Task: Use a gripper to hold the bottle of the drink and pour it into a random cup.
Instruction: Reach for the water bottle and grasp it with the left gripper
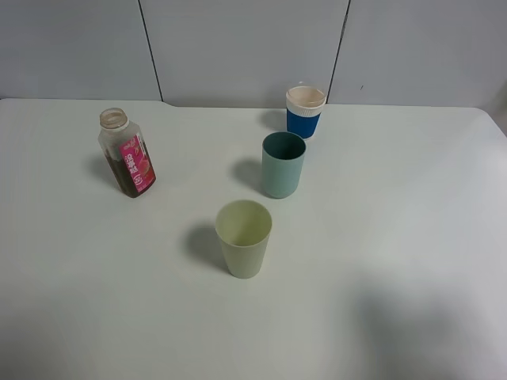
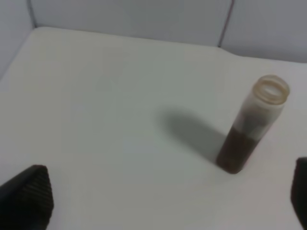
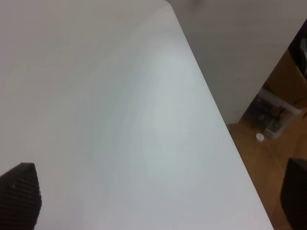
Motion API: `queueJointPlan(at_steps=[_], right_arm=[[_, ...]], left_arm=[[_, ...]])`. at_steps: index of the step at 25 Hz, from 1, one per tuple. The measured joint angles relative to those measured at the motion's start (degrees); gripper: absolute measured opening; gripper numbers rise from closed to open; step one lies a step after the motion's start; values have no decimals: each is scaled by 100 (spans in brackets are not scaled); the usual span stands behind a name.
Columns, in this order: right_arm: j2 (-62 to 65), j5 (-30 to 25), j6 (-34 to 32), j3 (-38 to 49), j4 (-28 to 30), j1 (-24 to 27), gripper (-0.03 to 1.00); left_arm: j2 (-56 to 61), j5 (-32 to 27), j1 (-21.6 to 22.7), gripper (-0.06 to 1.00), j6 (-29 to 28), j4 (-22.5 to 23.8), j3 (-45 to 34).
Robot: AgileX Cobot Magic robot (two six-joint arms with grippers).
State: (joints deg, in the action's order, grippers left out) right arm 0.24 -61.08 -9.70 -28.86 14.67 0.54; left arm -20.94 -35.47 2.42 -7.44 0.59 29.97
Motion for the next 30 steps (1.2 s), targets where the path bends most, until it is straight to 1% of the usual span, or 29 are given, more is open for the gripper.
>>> queueJointPlan(at_steps=[3, 7, 10, 13, 21, 27, 30], right_arm=[[0, 0, 0, 0, 0, 0, 100], [0, 0, 0, 0, 0, 0, 100], [0, 0, 0, 0, 0, 0, 100], [0, 0, 0, 0, 0, 0, 100], [0, 0, 0, 0, 0, 0, 100], [0, 0, 0, 0, 0, 0, 100], [0, 0, 0, 0, 0, 0, 100]], left_arm=[[-491, 512, -222, 98, 0, 0, -33], [-1049, 1346, -439, 98, 0, 0, -387], [-1367, 2107, -492, 98, 0, 0, -767], [-1601, 2693, -496, 98, 0, 52, -1109], [-2086, 3641, -496, 98, 6, 122, -1533], [-2721, 4404, -496, 98, 6, 135, -1843], [-3164, 4844, -496, 98, 2, 338, -1961]])
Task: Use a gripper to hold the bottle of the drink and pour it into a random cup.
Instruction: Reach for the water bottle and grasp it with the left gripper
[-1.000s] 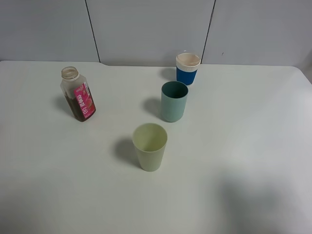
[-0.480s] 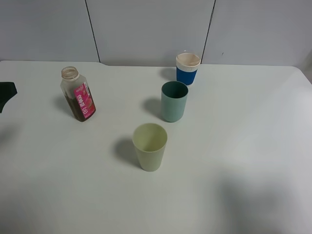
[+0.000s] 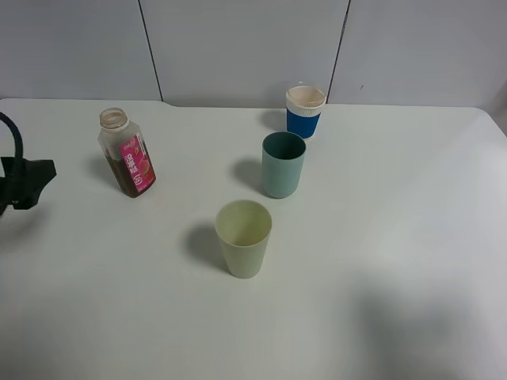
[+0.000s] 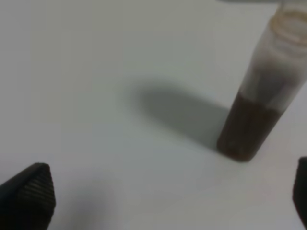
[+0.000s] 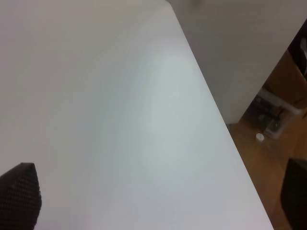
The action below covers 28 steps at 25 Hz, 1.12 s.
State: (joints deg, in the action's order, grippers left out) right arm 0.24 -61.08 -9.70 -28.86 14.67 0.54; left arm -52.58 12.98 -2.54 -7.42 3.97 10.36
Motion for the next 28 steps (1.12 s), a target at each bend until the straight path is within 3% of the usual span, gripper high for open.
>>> queueJointPlan(at_steps=[4, 13, 23, 28], right_arm=[[0, 0, 0, 0, 0, 0, 100], [0, 0, 0, 0, 0, 0, 100], [0, 0, 0, 0, 0, 0, 100], [0, 0, 0, 0, 0, 0, 100]], left_arm=[[-652, 798, 0, 98, -78, 401, -39], [-2524, 2716, 0, 98, -223, 839, -33], [-4721, 5288, 0, 98, -223, 1229, -39], [-5493, 5588, 0, 98, -182, 1254, -62]])
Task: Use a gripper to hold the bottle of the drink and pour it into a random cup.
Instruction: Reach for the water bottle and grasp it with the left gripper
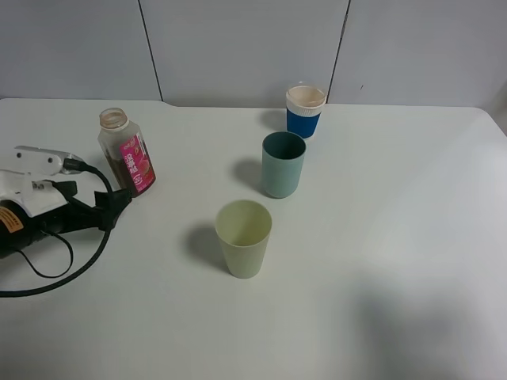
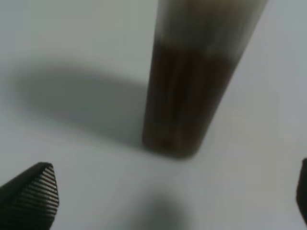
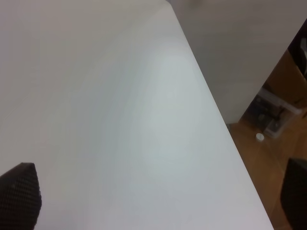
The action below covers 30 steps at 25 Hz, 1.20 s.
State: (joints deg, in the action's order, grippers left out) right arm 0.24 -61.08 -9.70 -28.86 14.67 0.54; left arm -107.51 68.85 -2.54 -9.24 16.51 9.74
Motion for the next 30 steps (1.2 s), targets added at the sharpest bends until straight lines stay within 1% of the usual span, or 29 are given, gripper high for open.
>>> queueJointPlan(at_steps=[7, 17, 23, 30], right_arm=[[0, 0, 0, 0, 0, 0, 100], [0, 0, 0, 0, 0, 0, 100], [0, 0, 0, 0, 0, 0, 100], [0, 0, 0, 0, 0, 0, 100]], left_arm=[[-233, 13, 0, 98, 216, 5, 200], [-236, 44, 0, 98, 232, 56, 535], [-282, 45, 0, 98, 232, 148, 778], [-673, 43, 0, 98, 227, 374, 1067]])
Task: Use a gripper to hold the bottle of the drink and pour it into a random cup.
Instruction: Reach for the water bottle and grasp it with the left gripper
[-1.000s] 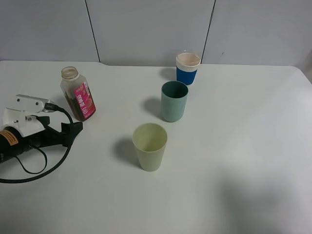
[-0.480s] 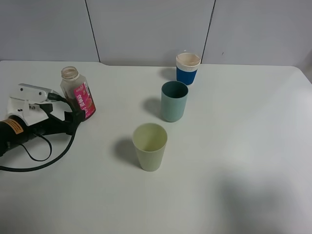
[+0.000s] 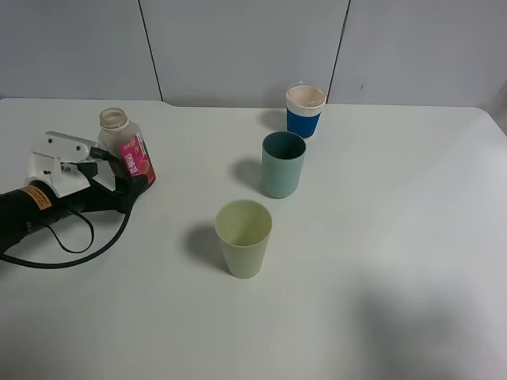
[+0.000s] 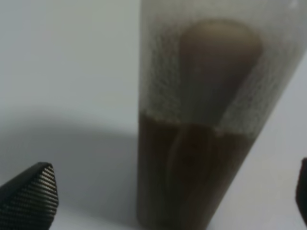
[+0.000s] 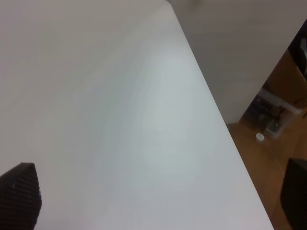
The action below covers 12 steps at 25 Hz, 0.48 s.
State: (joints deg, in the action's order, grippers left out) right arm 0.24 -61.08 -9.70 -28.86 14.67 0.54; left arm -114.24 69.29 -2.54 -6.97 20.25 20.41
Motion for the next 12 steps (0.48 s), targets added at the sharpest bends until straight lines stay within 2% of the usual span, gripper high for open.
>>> queueJointPlan(at_steps=[12], right_arm=[[0, 0, 0, 0, 0, 0, 100]], left_arm=[[-52, 0, 0, 98, -98, 454, 473]])
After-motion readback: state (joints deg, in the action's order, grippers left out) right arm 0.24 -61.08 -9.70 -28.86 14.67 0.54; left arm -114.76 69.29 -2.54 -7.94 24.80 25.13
